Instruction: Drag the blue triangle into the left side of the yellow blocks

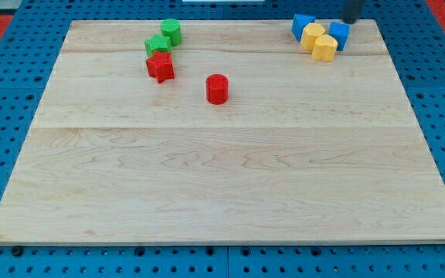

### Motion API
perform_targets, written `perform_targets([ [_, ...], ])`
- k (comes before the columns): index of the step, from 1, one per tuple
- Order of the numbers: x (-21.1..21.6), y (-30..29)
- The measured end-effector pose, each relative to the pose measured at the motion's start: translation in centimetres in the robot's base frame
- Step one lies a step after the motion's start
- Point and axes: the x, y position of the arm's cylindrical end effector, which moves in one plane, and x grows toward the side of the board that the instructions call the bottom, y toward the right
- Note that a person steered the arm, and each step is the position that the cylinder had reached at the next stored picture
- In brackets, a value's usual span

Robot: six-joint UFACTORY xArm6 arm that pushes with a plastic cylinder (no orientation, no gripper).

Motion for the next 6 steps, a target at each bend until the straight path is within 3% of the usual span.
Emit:
perform_targets([
  [1,0.0,-4.4],
  [4,2.2,-10.0],
  [6,3.0,-4.9],
])
